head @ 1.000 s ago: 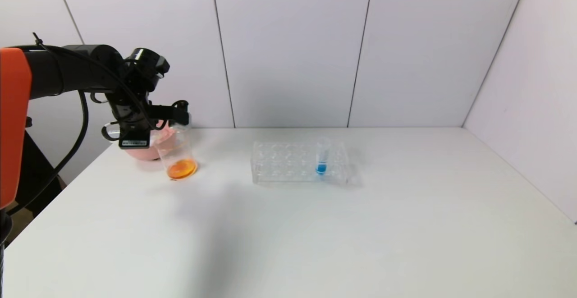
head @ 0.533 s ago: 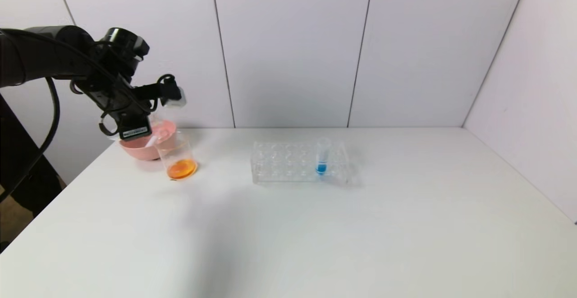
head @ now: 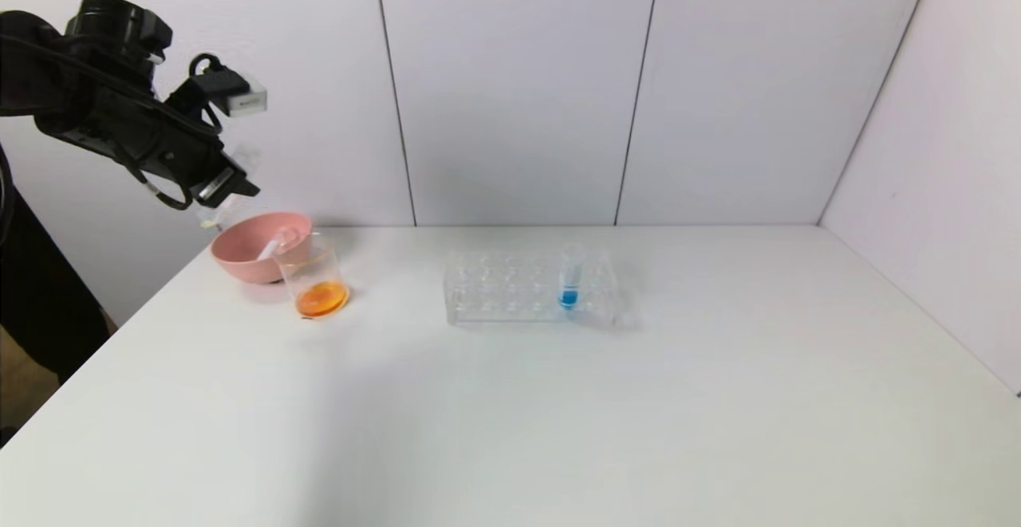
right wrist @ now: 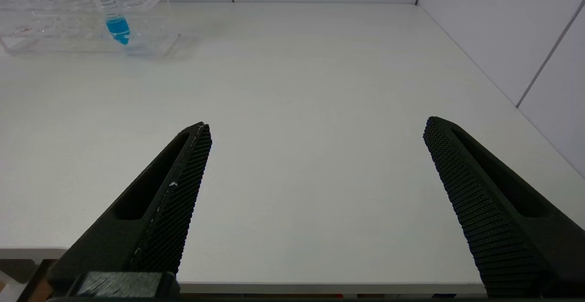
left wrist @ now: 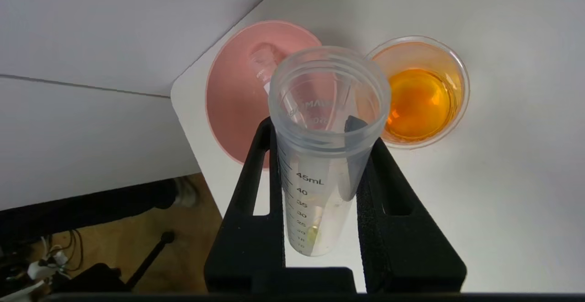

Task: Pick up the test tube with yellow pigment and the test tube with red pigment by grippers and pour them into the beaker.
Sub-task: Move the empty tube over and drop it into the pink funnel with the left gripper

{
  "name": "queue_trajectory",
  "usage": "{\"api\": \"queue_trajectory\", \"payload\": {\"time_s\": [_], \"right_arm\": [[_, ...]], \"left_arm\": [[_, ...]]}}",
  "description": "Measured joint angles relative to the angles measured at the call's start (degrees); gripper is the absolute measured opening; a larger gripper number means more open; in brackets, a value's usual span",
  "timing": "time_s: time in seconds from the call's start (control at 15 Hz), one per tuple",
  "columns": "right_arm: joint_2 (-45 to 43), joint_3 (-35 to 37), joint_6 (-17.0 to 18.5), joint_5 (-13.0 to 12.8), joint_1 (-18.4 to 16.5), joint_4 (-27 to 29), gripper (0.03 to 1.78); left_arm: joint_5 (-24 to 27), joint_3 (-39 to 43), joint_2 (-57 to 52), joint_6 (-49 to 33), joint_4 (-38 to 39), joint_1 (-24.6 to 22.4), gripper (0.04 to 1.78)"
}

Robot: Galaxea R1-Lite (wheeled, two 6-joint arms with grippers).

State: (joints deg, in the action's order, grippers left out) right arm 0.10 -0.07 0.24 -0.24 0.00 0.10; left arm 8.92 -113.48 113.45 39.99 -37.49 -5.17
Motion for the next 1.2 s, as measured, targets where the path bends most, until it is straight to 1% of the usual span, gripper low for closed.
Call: {"api": "queue_trajectory", "payload": {"time_s": [0.2, 0.47, 0.73, 1.0, 1.2], "right_arm": [[0.0, 0.0, 0.0, 0.0, 0.0, 0.0, 1.70], [0.0, 0.0, 0.0, 0.0, 0.0, 0.0, 1.70], [0.0, 0.0, 0.0, 0.0, 0.0, 0.0, 1.70], [0.0, 0.0, 0.0, 0.0, 0.0, 0.0, 1.70], [0.0, 0.0, 0.0, 0.0, 0.0, 0.0, 1.70]], "left_arm": [[4.1, 0.1, -0.3, -7.4, 4.4, -1.6, 0.46], [7.6, 0.4, -0.4, -19.2, 12.1, -2.7, 0.46], [7.9, 2.1, -0.3, -29.4, 20.2, -4.7, 0.46], [7.3, 6.4, -0.2, -38.4, 28.5, -5.7, 0.46], [7.0, 10.9, -0.2, -40.9, 35.8, -5.8, 0.46]]}}
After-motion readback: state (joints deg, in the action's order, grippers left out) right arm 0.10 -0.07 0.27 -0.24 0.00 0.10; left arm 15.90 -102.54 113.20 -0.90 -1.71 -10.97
